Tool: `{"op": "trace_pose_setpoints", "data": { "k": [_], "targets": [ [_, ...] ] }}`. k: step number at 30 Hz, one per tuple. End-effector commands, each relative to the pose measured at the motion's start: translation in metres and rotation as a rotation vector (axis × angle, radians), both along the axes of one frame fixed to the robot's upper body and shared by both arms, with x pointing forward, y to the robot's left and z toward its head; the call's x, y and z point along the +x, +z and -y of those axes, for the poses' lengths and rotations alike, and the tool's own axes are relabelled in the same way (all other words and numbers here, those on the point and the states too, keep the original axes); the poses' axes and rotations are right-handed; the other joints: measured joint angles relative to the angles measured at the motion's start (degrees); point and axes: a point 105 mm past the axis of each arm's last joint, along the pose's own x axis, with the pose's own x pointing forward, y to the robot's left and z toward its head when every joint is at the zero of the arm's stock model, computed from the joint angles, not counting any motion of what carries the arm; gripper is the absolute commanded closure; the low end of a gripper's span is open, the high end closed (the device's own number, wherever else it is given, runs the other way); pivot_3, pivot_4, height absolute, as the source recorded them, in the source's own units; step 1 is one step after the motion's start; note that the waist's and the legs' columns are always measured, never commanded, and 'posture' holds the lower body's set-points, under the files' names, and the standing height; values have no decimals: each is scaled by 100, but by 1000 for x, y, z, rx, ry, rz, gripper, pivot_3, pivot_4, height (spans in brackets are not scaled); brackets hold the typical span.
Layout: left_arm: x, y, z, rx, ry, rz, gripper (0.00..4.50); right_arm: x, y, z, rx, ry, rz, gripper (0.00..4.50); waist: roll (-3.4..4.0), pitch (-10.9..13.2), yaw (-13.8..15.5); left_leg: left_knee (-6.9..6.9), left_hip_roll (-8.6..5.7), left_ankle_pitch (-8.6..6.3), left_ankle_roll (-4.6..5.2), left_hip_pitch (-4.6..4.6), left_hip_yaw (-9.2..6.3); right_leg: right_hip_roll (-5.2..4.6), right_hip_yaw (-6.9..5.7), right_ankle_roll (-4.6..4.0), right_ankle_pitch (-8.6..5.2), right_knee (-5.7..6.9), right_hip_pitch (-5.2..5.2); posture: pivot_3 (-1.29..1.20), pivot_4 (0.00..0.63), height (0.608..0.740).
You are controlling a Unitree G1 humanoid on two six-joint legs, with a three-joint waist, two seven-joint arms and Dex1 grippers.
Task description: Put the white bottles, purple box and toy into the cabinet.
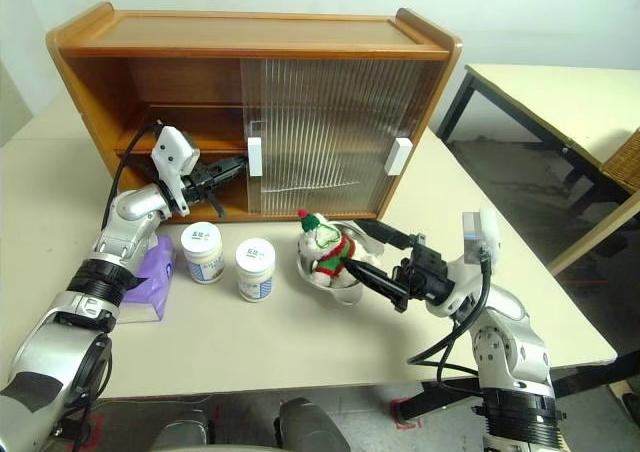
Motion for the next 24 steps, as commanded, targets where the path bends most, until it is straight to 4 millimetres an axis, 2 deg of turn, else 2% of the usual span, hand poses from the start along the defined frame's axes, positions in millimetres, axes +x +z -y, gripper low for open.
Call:
{"op": "trace_pose_setpoints", "data": {
  "k": [1,6,9,14,17,20,24],
  "targets": [
    [-2,-1,14,26,-54,0,4490,-4,-1,-10,-42,41,29,0,0,0,-2,3,-3,1,2,-3,0,-3,0,3,1,-3,0,-268,0,740],
    [0,9,14,29,-57,28,4490,-6,-3,-18,-55,73,21,0,1,1,-8,22,-19,2,10,-18,-6,-19,0,17,6,-12,0,-272,0,740],
    [-4,26,-5,36,-29,83,4490,-6,-3,-22,-60,95,16,0,1,1,-49,31,-19,0,12,-33,-9,-20,0,20,9,-15,-10,-265,0,740],
    [-15,51,-57,-134,72,7,4490,-1,-7,-27,-71,125,7,0,7,-3,-156,25,-19,3,9,-44,-3,-17,-3,18,11,-15,-22,-229,0,740],
    [-40,59,-81,-303,-15,-176,3863,3,-8,-29,-72,144,8,0,11,-6,-181,19,-19,6,5,-42,4,-16,-3,14,11,-11,-24,-199,0,740],
    [-61,58,-110,-399,-36,-337,2884,5,-8,-31,-78,163,9,0,11,-6,-118,20,-18,7,1,-41,3,-17,-3,-8,16,2,-33,-194,0,740],
    [-79,23,-160,-344,142,-579,1487,9,-9,-30,-88,170,12,0,18,-11,-29,10,-5,8,-1,-29,-2,-18,-4,-77,36,15,-45,-176,0,740]
  ]
}}
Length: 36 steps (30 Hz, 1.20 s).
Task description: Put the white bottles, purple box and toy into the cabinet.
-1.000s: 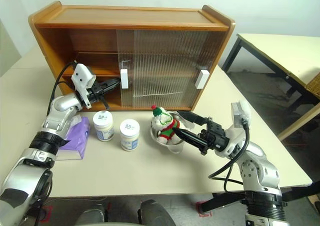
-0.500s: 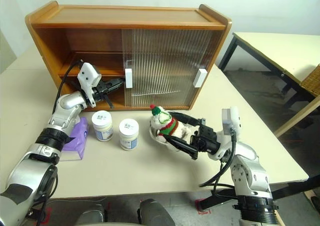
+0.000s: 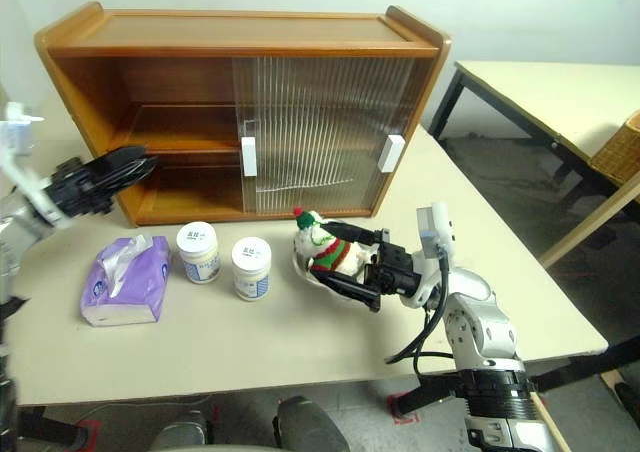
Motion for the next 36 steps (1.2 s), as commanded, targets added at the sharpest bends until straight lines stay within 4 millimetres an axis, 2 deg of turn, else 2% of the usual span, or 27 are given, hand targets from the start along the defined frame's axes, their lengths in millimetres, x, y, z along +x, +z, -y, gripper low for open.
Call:
{"op": "trace_pose_setpoints", "data": {
  "k": [1,4,6,9,14,20,24,28,34,35,36],
  "targets": [
    [-18,-29,-32,47,64,-226,1081,2,-3,2,-22,4,0,0,5,-3,46,-8,4,0,-2,2,-1,0,-1,-8,2,0,-3,-176,0,740],
    [-33,-47,-61,79,149,-371,53,2,-3,3,-26,8,1,0,6,-5,137,-40,17,2,-15,3,-3,-3,-9,-43,8,3,-51,-174,0,740],
    [-40,-53,-73,86,186,-437,22,2,-4,3,-28,8,0,0,8,-7,193,-46,32,-5,-31,-1,-6,-4,-17,-75,13,7,-84,-174,0,740],
    [-53,-73,-92,83,247,-578,22,2,-6,3,-28,2,-4,0,26,-21,216,-51,46,-7,-45,-15,-5,1,-22,-100,23,11,-113,-171,0,740],
    [-69,-105,-74,12,176,-748,22,1,-7,2,-27,1,-9,0,59,-42,229,-60,54,-10,-55,-18,8,10,-27,-105,25,11,-127,-179,0,740],
    [-66,-123,-55,-16,150,-831,22,0,-8,3,-31,2,-14,0,57,-44,233,-50,54,-10,-56,-17,8,13,-26,-109,28,12,-124,-186,0,740],
    [-61,-132,-50,-21,162,-840,22,-1,-9,4,-41,4,-15,0,57,-46,234,-45,52,-8,-58,-16,8,14,-26,-110,29,13,-119,-191,0,740],
    [-57,-132,-51,-79,171,-831,973,-1,-9,4,-44,4,-14,0,55,-47,232,-44,53,-7,-59,-15,8,15,-26,-109,29,13,-114,-194,0,740],
    [-57,-127,-53,-152,172,-794,3116,-1,-9,4,-45,2,-12,0,55,-47,232,-45,52,-5,-61,-15,9,17,-25,-108,29,13,-105,-188,0,740],
    [-57,-126,-53,-167,170,-788,3682,-1,-9,4,-46,3,-11,0,55,-47,232,-45,53,-5,-60,-14,9,18,-25,-108,29,13,-105,-185,0,740],
    [-57,-126,-53,-179,168,-782,3905,0,-9,4,-46,4,-10,0,55,-47,233,-45,52,-5,-60,-13,9,17,-25,-108,29,13,-105,-185,0,740]
  ]
}}
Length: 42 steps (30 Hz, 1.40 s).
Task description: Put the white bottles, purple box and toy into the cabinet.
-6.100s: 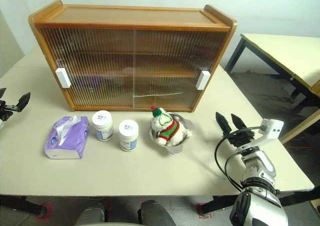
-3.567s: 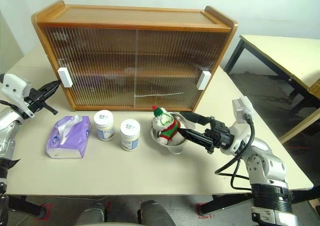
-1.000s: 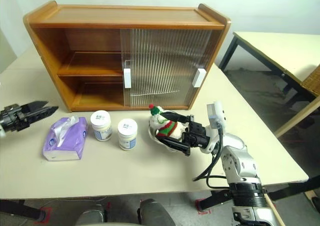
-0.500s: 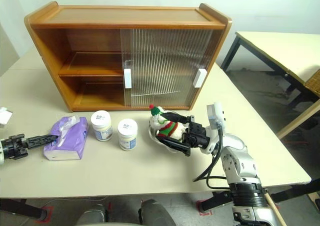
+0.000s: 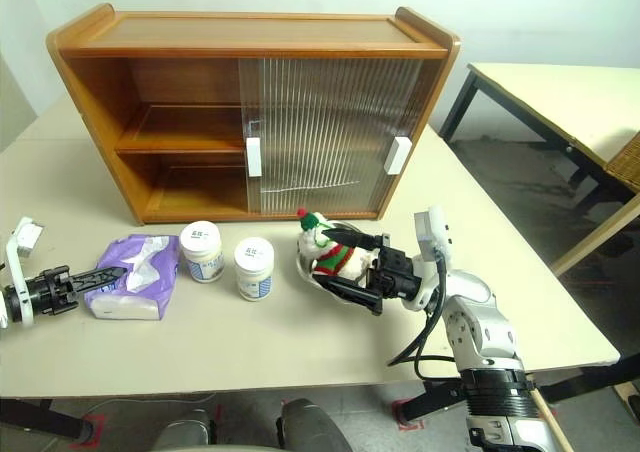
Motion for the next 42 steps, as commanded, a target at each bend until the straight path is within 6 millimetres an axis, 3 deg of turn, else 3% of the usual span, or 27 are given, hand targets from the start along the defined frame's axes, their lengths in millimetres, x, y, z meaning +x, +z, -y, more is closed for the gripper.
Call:
{"op": "trace_pose_setpoints", "data": {
  "k": [1,3,9,14,21,27,33,36,42],
  "targets": [
    [0,5,-2,-69,29,40,4099,0,0,-1,-27,9,14,0,0,0,1,0,0,0,0,0,0,0,0,0,0,0,0,-182,0,740],
    [3,18,1,-137,38,100,4344,1,1,-1,-27,12,16,0,-1,0,5,0,0,1,1,4,0,0,0,0,0,0,-1,-179,0,740],
    [5,54,2,-283,71,266,4349,1,3,-2,-15,26,17,0,-2,-1,57,0,0,12,-12,4,0,0,-2,0,0,3,8,-164,0,740],
    [15,91,18,-398,53,406,4349,2,12,-3,44,27,32,0,-2,-1,140,0,-1,28,-20,6,4,1,-2,4,3,7,32,-159,0,740],
    [43,114,38,-361,115,504,4349,6,20,-4,111,-39,51,0,-10,5,212,0,-10,31,-15,93,7,0,3,19,-1,6,92,-162,0,740],
    [62,127,56,-342,152,535,4350,5,20,-7,120,-74,50,0,-14,4,205,6,-17,31,-13,93,9,-2,10,28,-6,4,99,-173,0,740],
    [86,140,67,-280,301,542,4357,1,12,-11,132,-82,39,0,-26,11,199,4,-23,28,-7,83,13,-1,13,41,-9,3,124,-184,0,740],
    [93,144,71,-272,350,547,4358,0,9,-12,136,-82,34,0,-27,12,200,5,-28,25,-2,83,15,-2,17,94,-37,-1,130,-181,0,740],
    [114,155,96,-306,397,533,4358,-1,6,-19,138,-64,43,0,-57,31,191,10,-32,20,8,86,15,-2,24,115,-44,-8,143,-191,0,740]
  ]
}}
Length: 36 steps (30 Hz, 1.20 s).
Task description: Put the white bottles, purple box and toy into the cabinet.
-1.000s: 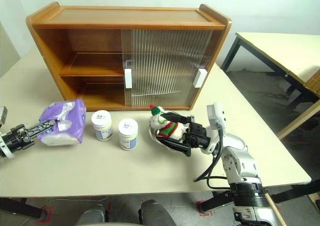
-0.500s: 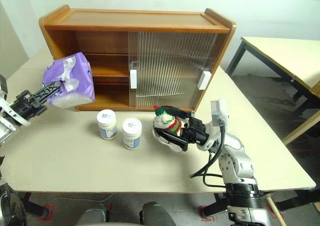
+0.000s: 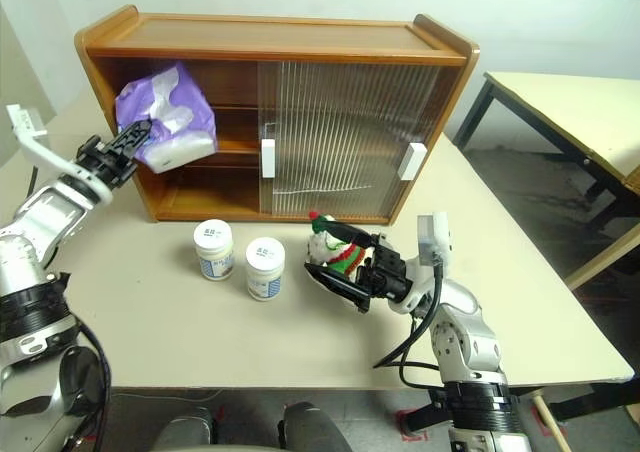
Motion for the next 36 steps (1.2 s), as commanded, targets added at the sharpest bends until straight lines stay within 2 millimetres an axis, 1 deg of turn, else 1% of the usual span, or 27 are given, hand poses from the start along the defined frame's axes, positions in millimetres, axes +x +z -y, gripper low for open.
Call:
{"op": "trace_pose_setpoints", "data": {
  "k": [1,4,6,7,9,12,14,16,17,20,21,22,24,25,30,33,34,36],
  "targets": [
    [15,6,8,5,35,-8,4358,0,0,-7,7,13,13,0,-7,4,-9,0,-1,0,0,0,0,0,0,0,0,0,0,-195,0,740],
    [27,11,11,0,67,-9,4358,-2,-3,-10,8,14,12,0,-16,10,-19,0,-1,1,6,1,-1,0,0,6,2,0,0,-199,0,740],
    [31,9,16,7,56,-16,4358,-3,-4,-9,4,11,11,0,-17,11,-35,3,-2,0,8,1,0,-1,1,7,2,-2,3,-205,0,740],
    [34,8,17,-17,63,-17,4358,-3,-5,-10,-4,14,14,0,-17,11,-45,4,-2,-2,11,1,-1,-2,2,7,2,-5,5,-208,0,740],
    [39,7,18,-47,83,-15,4358,-3,-5,-11,-9,14,20,0,-21,14,-66,4,-4,-3,13,0,-1,-3,2,7,2,-5,6,-208,0,740],
    [49,5,19,-43,115,-20,4358,-3,-3,-14,1,14,26,0,-26,18,-104,4,-4,-4,15,-2,-1,-3,2,7,2,-4,5,-214,0,740],
    [53,5,23,-62,108,-24,3630,-4,-3,-16,1,18,24,0,-29,20,-130,4,-4,-4,15,-3,-1,-3,2,7,2,-4,5,-215,0,740],
    [54,6,27,-97,95,-27,3084,-5,-5,-18,-13,24,19,0,-32,22,-148,6,-6,-5,17,-5,-1,-3,2,11,1,-6,6,-217,0,740],
    [54,6,27,-107,93,-28,2726,-6,-7,-18,-29,32,19,0,-32,22,-160,6,-8,-6,18,-6,-1,-3,4,14,0,-7,7,-217,0,740],
    [49,7,27,-112,83,-22,1719,-7,-6,-21,-45,45,24,0,-33,22,-193,7,-10,-8,22,-7,-1,-3,6,21,-5,-7,9,-218,0,740],
    [47,6,27,-114,78,-22,1293,-6,-4,-21,-39,45,25,0,-33,22,-198,6,-10,-8,22,-7,-1,-3,6,24,-6,-7,9,-212,0,740],
    [45,5,27,-111,67,-23,1031,-6,-3,-22,-35,46,26,0,-33,22,-203,6,-10,-8,22,-7,-1,-3,6,31,-10,-7,9,-212,0,740],
    [41,3,27,-108,53,-25,289,-5,-2,-23,-33,49,27,0,-33,22,-212,6,-11,-8,22,-7,-1,-3,6,34,-12,-7,11,-203,0,740],
    [37,0,24,-102,54,-30,26,-5,-2,-23,-33,53,27,0,-33,22,-212,6,-12,-8,22,-7,-1,-3,6,34,-13,-7,12,-203,0,740],
    [14,-13,15,49,31,-30,26,-2,-1,-24,-33,64,26,0,-36,24,-226,5,-12,-8,21,-2,-1,-3,6,32,-13,-5,13,-183,0,740],
    [-8,-23,12,264,-63,33,26,-1,-2,-26,-43,81,25,0,-35,23,-215,4,-12,-7,20,1,-2,-3,6,26,-10,-5,14,-175,0,740],
    [-13,-24,13,294,-91,52,430,-1,-3,-27,-49,91,21,0,-36,23,-198,4,-12,-7,20,1,-3,-2,6,10,-1,-4,11,-175,0,740],
    [-20,-18,18,305,-150,113,953,-3,-3,-30,-45,110,12,0,-43,23,-134,4,-12,-8,18,0,-6,-3,4,-4,6,-4,10,-169,0,740]
  ]
}}
